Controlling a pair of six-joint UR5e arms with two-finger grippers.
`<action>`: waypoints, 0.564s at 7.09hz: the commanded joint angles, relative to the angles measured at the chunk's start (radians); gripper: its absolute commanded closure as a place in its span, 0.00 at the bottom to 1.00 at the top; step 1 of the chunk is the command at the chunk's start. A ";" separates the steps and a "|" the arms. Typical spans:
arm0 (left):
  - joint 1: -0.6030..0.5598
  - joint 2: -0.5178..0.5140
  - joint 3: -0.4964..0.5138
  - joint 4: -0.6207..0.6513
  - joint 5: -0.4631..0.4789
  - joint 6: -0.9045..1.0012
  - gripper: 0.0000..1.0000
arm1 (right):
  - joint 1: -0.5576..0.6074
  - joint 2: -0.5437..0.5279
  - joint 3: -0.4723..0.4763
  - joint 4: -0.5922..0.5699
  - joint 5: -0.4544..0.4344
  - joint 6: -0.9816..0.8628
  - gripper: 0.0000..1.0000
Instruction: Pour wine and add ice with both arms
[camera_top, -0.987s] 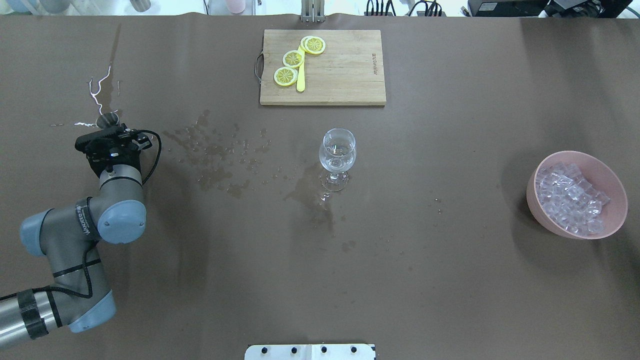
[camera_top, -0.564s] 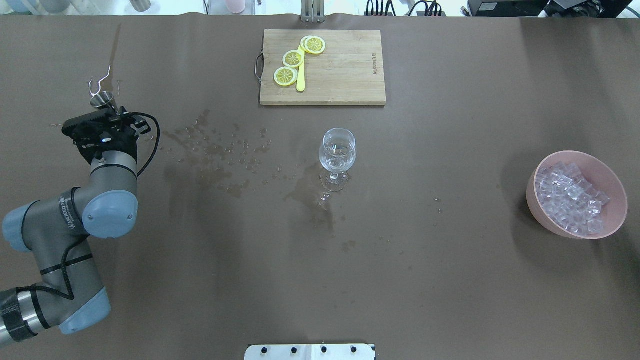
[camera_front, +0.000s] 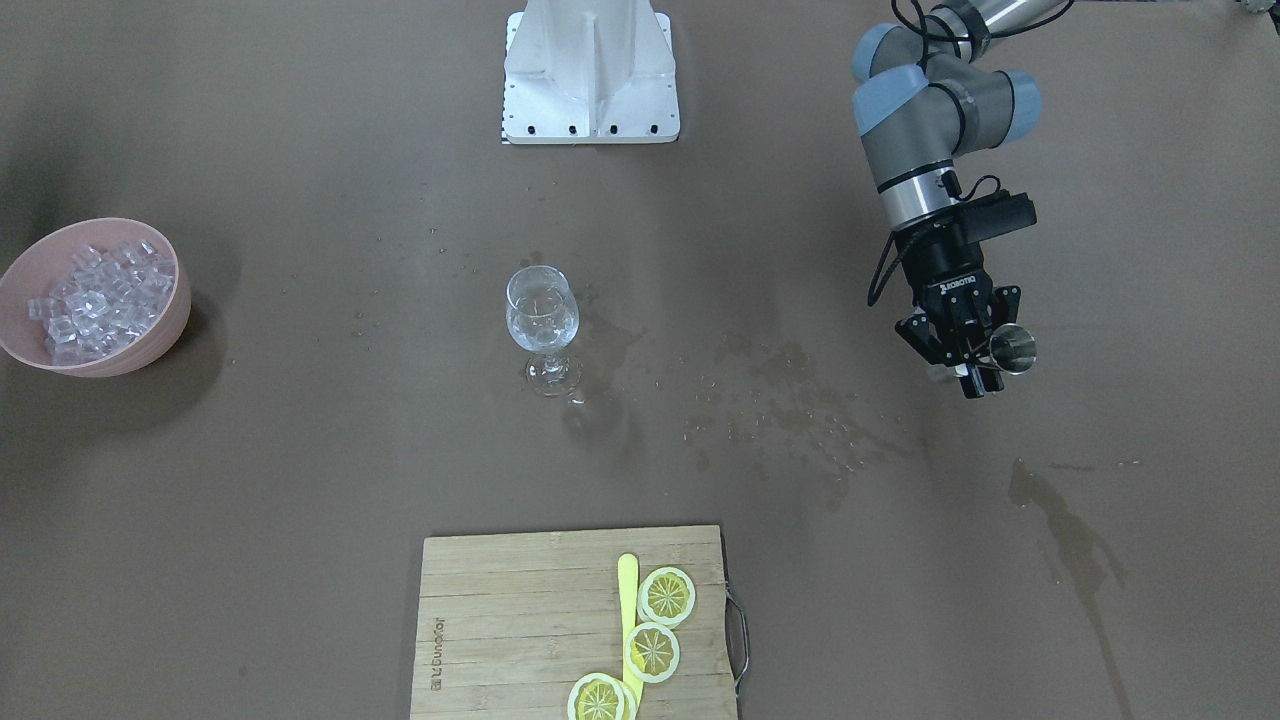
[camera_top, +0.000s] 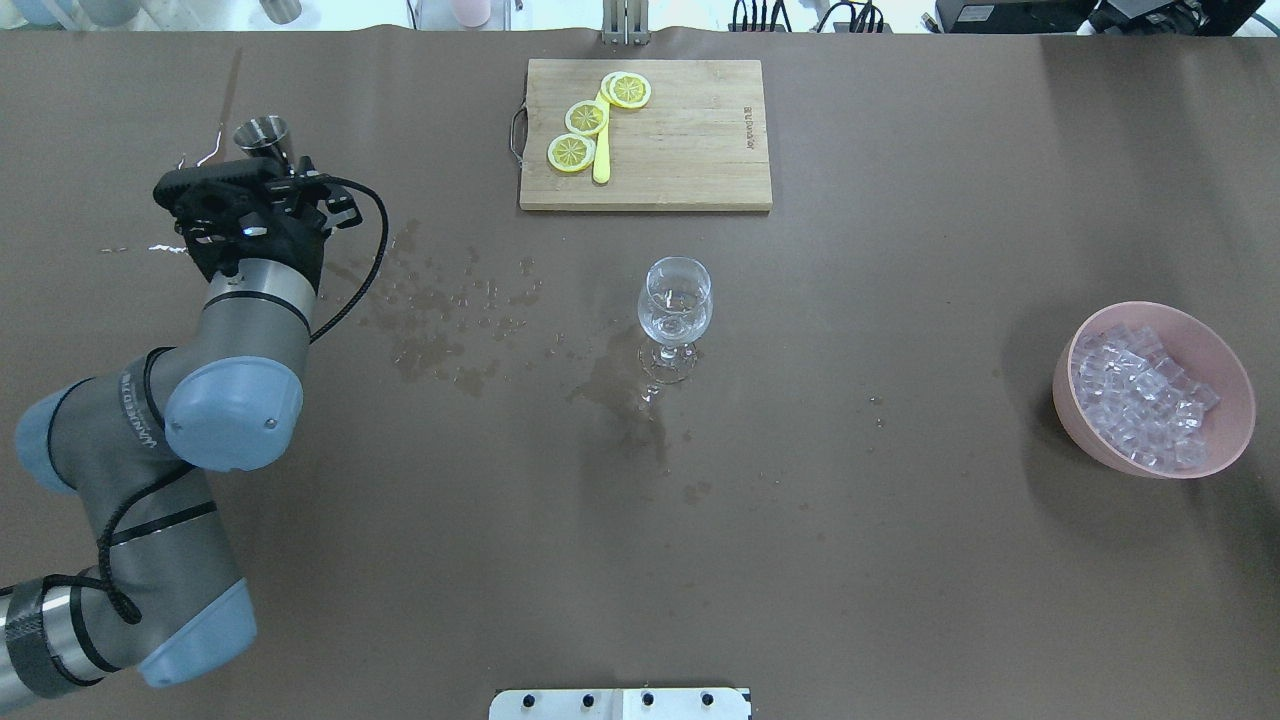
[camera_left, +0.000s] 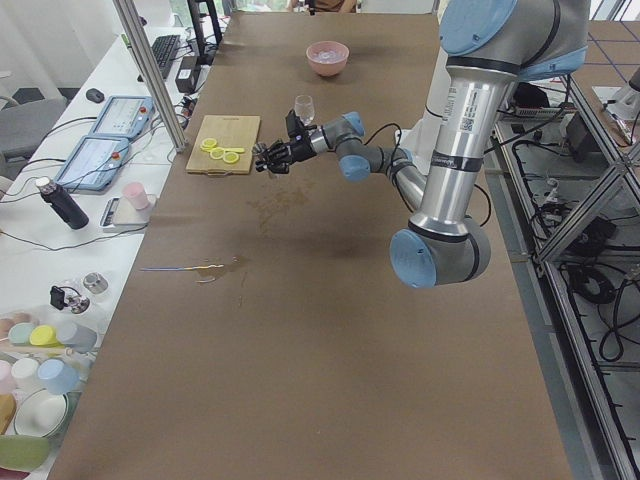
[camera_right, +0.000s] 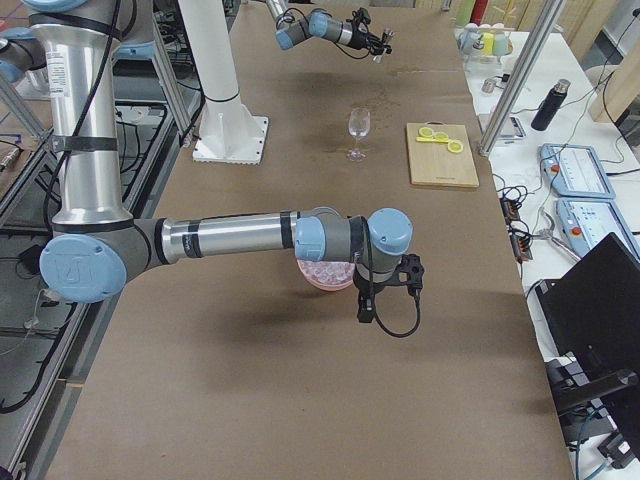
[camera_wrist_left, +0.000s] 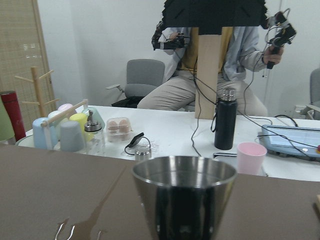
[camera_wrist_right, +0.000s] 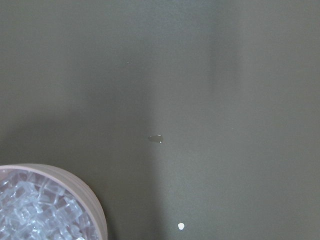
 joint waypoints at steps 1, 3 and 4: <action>0.090 -0.127 -0.016 0.030 -0.003 0.073 1.00 | 0.000 -0.004 -0.003 0.000 0.015 0.000 0.00; 0.159 -0.174 -0.049 0.072 -0.004 0.091 1.00 | 0.000 -0.010 -0.003 0.000 0.018 0.000 0.00; 0.186 -0.220 -0.066 0.156 -0.027 0.129 1.00 | 0.002 -0.013 -0.002 0.000 0.023 0.000 0.00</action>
